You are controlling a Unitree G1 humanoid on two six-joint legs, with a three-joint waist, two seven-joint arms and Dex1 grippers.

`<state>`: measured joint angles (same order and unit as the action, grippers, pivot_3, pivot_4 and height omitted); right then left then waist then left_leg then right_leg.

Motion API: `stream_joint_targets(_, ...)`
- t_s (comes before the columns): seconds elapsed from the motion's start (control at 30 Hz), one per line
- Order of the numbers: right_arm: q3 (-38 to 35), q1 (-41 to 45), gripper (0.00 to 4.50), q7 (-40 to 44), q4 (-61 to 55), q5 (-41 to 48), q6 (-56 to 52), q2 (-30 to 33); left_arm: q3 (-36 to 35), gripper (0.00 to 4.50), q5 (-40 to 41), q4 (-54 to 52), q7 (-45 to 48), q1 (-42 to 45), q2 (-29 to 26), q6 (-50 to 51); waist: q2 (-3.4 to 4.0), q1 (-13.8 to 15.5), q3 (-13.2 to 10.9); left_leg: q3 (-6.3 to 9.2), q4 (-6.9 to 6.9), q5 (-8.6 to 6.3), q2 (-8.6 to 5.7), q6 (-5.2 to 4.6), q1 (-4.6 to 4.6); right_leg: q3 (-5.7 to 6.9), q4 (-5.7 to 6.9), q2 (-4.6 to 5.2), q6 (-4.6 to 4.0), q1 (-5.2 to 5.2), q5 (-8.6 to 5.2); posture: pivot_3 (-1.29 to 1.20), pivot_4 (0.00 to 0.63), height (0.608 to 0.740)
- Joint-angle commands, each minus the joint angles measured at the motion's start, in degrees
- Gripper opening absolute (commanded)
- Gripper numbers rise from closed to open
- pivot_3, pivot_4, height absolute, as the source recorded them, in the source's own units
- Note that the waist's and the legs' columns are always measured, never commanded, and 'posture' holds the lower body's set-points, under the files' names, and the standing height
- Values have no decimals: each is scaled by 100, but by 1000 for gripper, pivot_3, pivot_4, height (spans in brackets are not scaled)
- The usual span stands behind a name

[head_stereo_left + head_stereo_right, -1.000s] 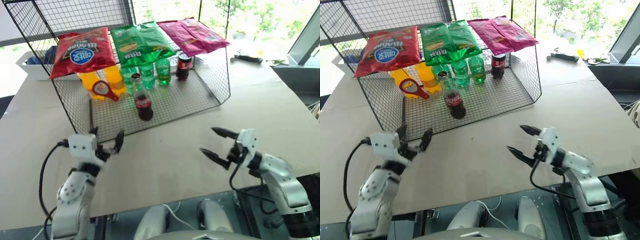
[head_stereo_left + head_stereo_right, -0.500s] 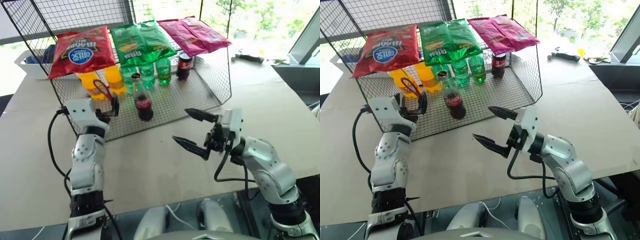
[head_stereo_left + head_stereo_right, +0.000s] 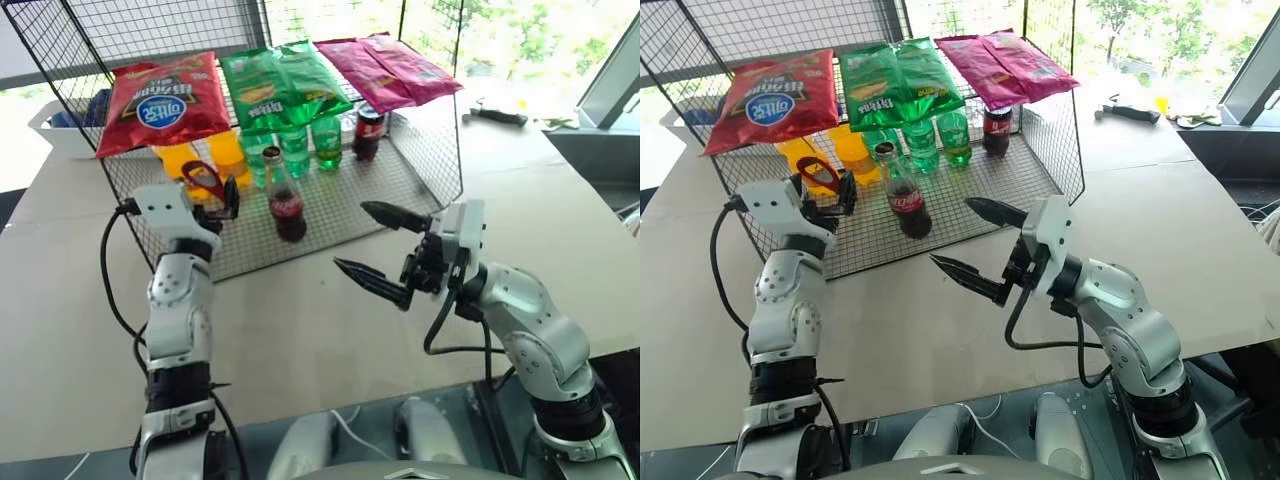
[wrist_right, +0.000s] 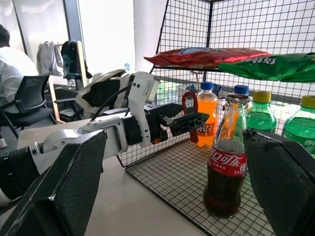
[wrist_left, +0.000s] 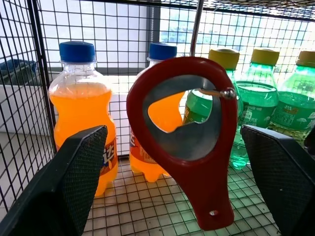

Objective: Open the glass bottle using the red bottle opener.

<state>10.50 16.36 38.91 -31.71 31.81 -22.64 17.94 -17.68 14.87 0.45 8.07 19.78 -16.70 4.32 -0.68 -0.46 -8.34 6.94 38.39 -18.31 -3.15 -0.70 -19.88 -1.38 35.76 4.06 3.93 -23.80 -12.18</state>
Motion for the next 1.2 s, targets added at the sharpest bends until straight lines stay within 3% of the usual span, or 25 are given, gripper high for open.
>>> stream_joint_targets(0.03,5,73,4436,-50,-263,37,25,-10,-81,4500,43,-83,68,103,-73,-190,0,-9,0,-1,0,0,0,0,0,-1,-1,0,0,0,0,0,150,740)
stream_joint_targets(0.13,6,64,4436,-64,-255,18,40,0,-57,4500,87,-112,137,84,-33,-218,0,-13,0,0,0,0,0,0,0,-1,-1,0,0,-1,0,0,150,740)
stream_joint_targets(0.23,7,60,4500,-81,-257,7,48,5,-50,3799,132,-148,167,58,0,-244,0,-12,0,0,0,0,0,0,0,-1,0,1,0,-1,0,0,150,740)
stream_joint_targets(0.4,-15,60,4500,-86,-249,1,58,16,-47,1535,162,-207,156,7,32,-216,0,-14,0,0,0,0,0,0,0,-1,0,1,0,-1,0,0,150,740)
stream_joint_targets(0.5,-11,61,4500,-95,-239,-11,62,10,-43,305,167,-275,143,-69,66,-180,0,-15,0,-1,0,0,0,0,0,-1,0,1,0,-1,0,0,150,740)
stream_joint_targets(0.53,-6,60,4500,-98,-235,-18,65,6,-42,79,171,-298,140,-92,75,-166,0,-14,0,-1,0,0,0,0,0,-2,0,1,0,-1,0,0,150,740)
stream_joint_targets(0.73,15,50,4500,-86,-204,-54,93,-4,-108,79,555,-566,216,-211,185,50,0,-14,0,-1,0,0,1,0,0,-2,0,1,0,-1,0,0,150,740)
stream_joint_targets(1.2,53,-20,4500,-25,-109,-188,202,-43,-591,79,2838,-1181,613,-157,555,755,-1,-16,-1,0,0,0,2,0,0,-2,1,0,0,-1,0,0,150,740)
